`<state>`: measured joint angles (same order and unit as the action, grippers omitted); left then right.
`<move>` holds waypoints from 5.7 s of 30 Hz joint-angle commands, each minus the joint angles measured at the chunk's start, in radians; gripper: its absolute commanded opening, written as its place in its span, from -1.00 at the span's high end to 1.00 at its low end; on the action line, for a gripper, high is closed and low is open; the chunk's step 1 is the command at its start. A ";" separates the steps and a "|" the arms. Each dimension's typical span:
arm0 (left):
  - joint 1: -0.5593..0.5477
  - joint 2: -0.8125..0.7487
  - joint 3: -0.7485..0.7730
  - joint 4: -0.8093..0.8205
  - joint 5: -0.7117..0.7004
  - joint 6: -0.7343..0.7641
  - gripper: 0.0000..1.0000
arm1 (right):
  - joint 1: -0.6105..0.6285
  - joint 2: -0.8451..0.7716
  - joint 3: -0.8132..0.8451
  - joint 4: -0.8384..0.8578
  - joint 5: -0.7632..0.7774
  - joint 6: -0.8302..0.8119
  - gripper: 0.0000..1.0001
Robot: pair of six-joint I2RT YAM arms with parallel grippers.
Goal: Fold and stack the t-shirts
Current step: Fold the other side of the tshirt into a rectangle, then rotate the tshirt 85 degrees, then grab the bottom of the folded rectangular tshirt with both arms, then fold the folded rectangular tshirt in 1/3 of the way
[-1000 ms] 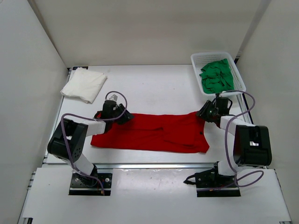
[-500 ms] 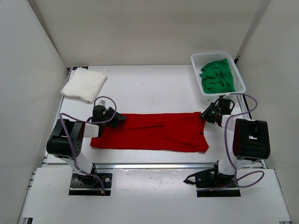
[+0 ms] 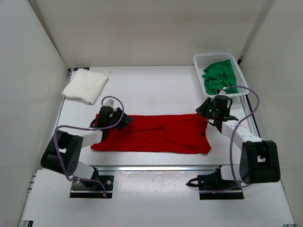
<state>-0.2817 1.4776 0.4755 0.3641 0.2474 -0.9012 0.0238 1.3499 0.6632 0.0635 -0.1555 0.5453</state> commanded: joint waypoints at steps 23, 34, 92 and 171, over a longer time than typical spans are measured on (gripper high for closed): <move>-0.128 -0.278 0.009 -0.260 0.012 0.177 0.08 | 0.278 1.338 2.067 -0.753 -0.168 -0.185 0.95; -0.120 -0.304 0.035 -0.364 -0.016 0.272 0.04 | 0.338 0.671 1.450 -0.611 -0.176 -0.320 0.76; -0.083 -0.410 0.104 -0.462 0.041 0.308 0.00 | 0.689 0.489 0.308 0.186 -0.187 0.165 0.21; -0.176 0.268 0.696 -0.489 -0.059 0.234 0.93 | 0.107 0.181 0.318 -0.246 -0.211 -0.139 1.00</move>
<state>-0.4957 1.6951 1.1049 -0.1688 0.2329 -0.6418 0.1757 1.4445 0.8997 -0.3077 -0.3595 0.4362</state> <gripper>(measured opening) 0.087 0.022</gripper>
